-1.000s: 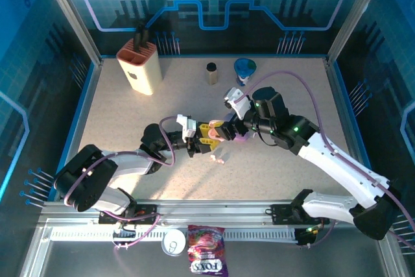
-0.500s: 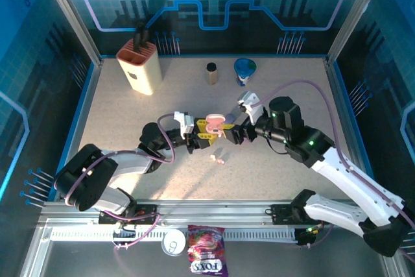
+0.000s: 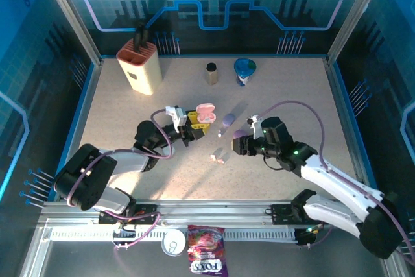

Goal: Insert the wireless bluetooth earbuds into the charging case

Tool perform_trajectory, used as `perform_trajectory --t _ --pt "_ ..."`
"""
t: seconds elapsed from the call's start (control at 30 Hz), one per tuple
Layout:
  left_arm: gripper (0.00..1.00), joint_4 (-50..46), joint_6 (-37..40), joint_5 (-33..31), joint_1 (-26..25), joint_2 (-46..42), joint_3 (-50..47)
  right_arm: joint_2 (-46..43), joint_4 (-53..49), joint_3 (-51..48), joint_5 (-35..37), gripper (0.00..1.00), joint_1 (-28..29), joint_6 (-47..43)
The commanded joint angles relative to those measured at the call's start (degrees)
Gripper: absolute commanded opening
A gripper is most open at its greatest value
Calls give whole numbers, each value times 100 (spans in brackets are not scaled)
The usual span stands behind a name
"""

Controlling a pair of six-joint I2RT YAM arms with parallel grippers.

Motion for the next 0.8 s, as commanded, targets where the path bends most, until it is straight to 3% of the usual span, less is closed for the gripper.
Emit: perform_trajectory --t 0.0,0.4,0.6,0.77 --pt "27 194 61 -172 57 -181 -153 563 524 3 -719 54 -37 193" --pt "28 189 123 -456 125 -592 -409 3235 611 1064 -1911 54 -29 -825" --pt "28 193 89 -357 158 -632 -386 4027 669 1343 -2211 54 -20 -1015" --pt "28 186 52 -301 154 -610 -321 4187 645 1307 -2393 54 -26 -1163"
